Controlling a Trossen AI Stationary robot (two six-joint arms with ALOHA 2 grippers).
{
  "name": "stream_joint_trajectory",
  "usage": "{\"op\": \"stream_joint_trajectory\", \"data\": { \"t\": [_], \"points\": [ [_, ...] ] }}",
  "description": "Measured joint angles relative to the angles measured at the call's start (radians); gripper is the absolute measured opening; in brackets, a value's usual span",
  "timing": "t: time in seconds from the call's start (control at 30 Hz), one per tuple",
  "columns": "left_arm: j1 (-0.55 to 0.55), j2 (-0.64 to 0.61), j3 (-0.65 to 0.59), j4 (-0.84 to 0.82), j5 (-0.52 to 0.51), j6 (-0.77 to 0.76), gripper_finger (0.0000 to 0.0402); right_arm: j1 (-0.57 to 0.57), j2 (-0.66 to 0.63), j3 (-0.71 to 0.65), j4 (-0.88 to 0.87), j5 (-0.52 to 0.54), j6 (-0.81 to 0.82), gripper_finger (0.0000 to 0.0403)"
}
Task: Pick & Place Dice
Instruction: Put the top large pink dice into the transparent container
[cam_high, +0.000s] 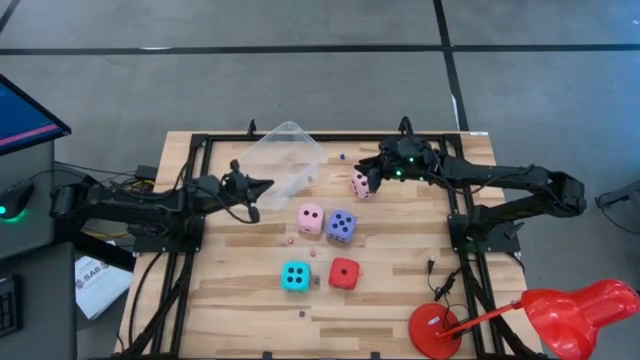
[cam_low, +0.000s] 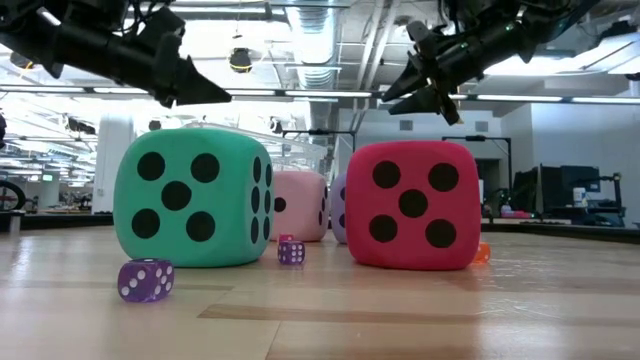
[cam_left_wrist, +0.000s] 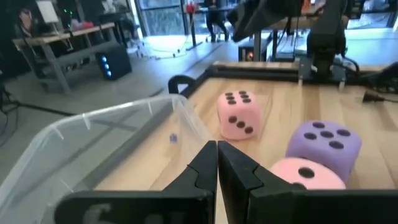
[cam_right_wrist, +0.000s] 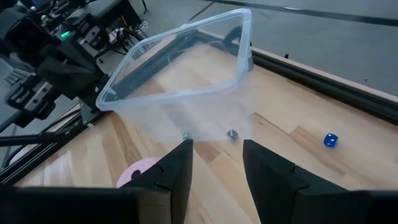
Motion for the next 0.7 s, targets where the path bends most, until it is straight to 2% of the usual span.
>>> {"op": "stream_joint_trajectory", "data": {
  "t": [0.23, 0.7],
  "points": [
    [0.0, 0.0, 0.0, -0.025, 0.0, -0.153, 0.0003, -0.002, 0.0, 0.0, 0.014, 0.0, -0.017, 0.0138],
    [0.0, -0.002, 0.0, 0.091, 0.0, -0.156, 0.0003, 0.001, 0.003, 0.0, 0.015, 0.0, -0.017, 0.0138]
  ]
}}
